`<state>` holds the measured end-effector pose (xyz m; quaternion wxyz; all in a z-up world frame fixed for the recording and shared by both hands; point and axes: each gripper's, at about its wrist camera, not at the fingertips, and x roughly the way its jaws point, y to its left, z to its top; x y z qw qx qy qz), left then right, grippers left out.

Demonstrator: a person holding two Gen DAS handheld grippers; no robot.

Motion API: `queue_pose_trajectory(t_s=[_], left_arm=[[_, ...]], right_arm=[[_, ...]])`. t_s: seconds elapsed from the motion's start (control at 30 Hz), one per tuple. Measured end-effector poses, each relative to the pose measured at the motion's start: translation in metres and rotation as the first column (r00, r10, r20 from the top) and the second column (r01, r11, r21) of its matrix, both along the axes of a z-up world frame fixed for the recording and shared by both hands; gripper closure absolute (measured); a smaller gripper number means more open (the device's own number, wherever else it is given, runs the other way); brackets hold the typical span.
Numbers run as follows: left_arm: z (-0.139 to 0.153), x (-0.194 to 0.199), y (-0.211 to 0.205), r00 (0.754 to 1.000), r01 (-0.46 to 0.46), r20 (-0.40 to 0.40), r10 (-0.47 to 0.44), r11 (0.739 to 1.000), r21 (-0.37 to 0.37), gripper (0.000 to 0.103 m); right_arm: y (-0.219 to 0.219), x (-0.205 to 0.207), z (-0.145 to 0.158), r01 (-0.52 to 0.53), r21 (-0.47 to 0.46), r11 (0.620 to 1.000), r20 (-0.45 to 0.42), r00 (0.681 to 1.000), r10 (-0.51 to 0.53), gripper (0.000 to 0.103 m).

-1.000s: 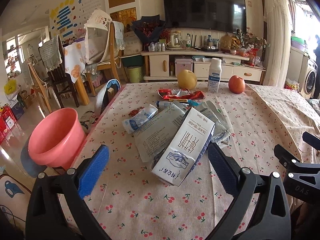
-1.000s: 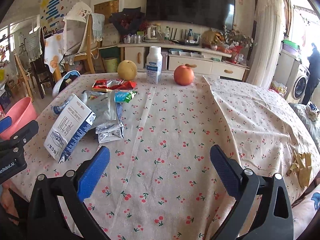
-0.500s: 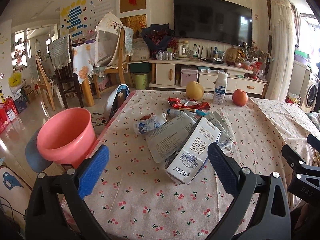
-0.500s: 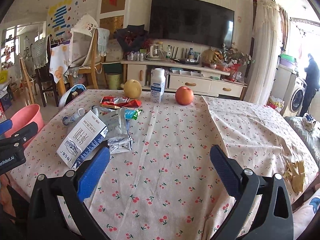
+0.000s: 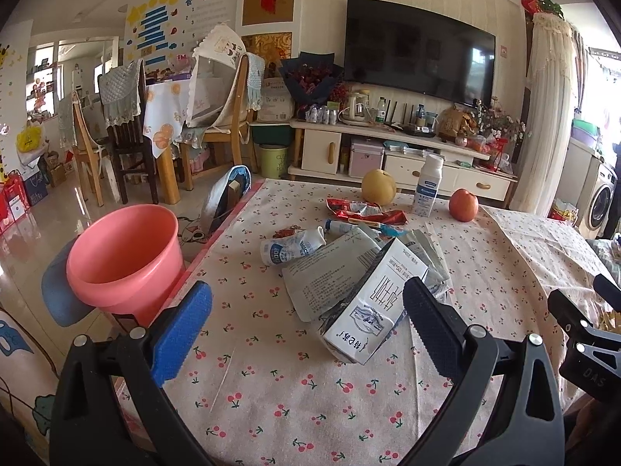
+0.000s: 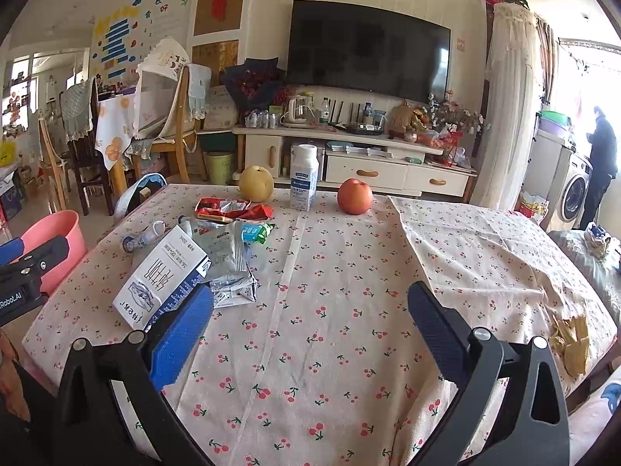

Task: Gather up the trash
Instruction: 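Lower the left gripper onto the white milk carton and close on it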

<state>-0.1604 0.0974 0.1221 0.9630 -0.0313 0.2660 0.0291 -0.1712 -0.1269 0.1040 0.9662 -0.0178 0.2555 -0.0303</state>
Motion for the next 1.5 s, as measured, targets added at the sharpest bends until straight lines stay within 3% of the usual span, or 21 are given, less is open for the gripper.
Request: queue_pose_trajectory(t_s=[0.5,0.7,0.97,1.03,1.27,1.5], left_arm=[[-0.012,0.004,-0.009,1.000,0.025,-0.012,-0.025,0.998,0.050,0.004],[-0.015,0.008,-0.012,0.999,0.051,-0.018,-0.050,0.998,0.037,0.004],[-0.026,0.023,-0.020,0.991,0.115,-0.066,-0.112,0.992,0.050,0.004],[-0.030,0.030,-0.022,0.986,0.146,-0.094,-0.140,0.988,0.055,0.004],[-0.046,0.052,-0.031,0.966,0.222,-0.152,-0.207,0.971,0.088,0.004],[-0.062,0.062,-0.059,0.952,0.291,-0.174,-0.251,0.919,0.267,0.004]], right_arm=[[0.001,0.007,-0.011,-0.007,-0.037,0.999,0.001,1.000,0.007,0.004],[0.001,0.010,-0.016,-0.017,-0.045,0.999,-0.001,1.000,0.017,0.004],[-0.006,0.025,-0.030,-0.041,-0.007,0.999,-0.076,0.996,0.040,0.004],[-0.010,0.030,-0.034,-0.051,0.026,0.998,-0.103,0.993,0.054,0.004],[-0.042,0.051,-0.051,-0.042,0.281,0.959,-0.201,0.974,0.101,0.004],[-0.049,0.080,-0.058,-0.064,0.429,0.901,-0.230,0.957,0.177,0.004]])
